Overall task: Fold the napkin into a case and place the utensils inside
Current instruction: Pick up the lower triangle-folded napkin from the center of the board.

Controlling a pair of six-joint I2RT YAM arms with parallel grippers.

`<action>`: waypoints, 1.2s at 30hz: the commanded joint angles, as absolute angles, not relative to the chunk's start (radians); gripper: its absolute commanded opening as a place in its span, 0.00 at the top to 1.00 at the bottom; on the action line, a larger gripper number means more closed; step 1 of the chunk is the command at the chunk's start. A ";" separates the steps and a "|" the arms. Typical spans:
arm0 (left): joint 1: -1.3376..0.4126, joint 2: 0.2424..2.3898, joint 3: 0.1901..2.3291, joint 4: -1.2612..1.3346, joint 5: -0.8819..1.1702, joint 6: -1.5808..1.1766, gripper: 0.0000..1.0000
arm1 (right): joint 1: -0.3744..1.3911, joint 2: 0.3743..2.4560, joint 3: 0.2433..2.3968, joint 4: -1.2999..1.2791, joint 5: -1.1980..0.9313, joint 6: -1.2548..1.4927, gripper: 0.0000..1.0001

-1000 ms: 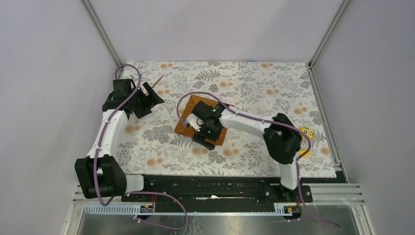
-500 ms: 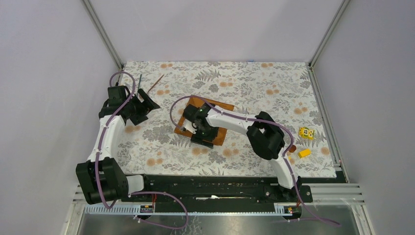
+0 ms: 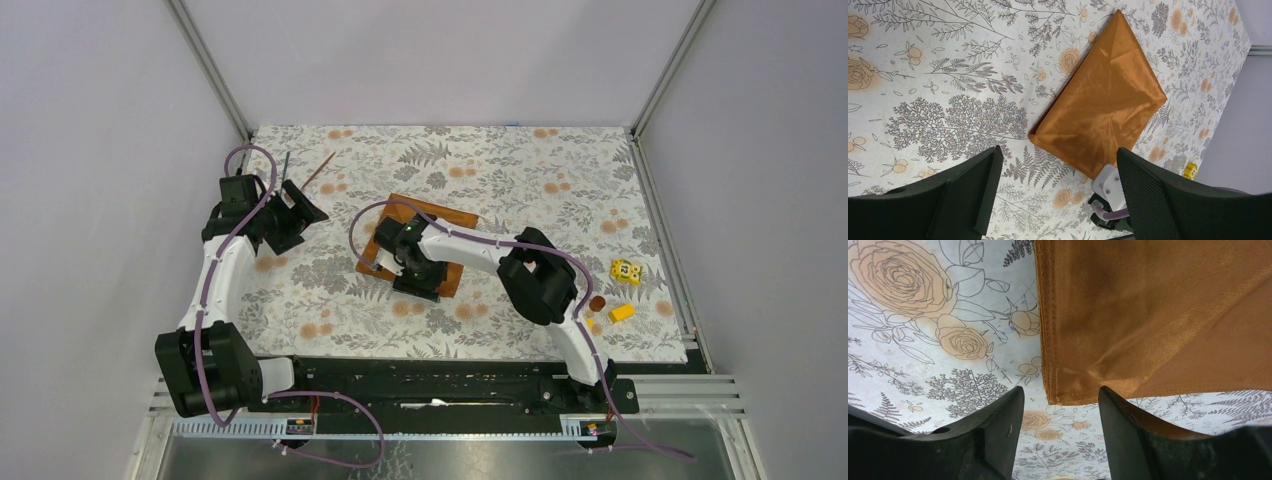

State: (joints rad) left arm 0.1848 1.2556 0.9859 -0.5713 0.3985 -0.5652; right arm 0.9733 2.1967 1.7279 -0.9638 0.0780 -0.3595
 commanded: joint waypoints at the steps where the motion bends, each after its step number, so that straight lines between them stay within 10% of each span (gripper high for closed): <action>1: 0.194 1.238 0.982 -0.523 0.423 -0.552 0.10 | 0.965 2.226 1.709 -0.956 0.084 -0.379 0.38; 10: 0.199 1.227 0.973 -0.523 0.430 -0.549 0.10 | 0.941 2.292 1.613 -0.856 0.013 -0.391 0.52; 23: 0.202 1.228 0.914 -0.505 0.471 -0.557 0.10 | 0.920 2.250 1.515 -0.751 -0.071 -0.360 1.00; 36: 0.198 1.198 0.504 -0.150 0.735 -0.859 0.02 | 0.905 1.985 1.407 -0.668 -0.331 -0.190 1.00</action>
State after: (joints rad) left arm 0.1959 1.2785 0.5983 -0.3347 0.6575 -0.7128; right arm 0.9051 2.0510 1.4666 -0.7219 -0.1825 -0.2760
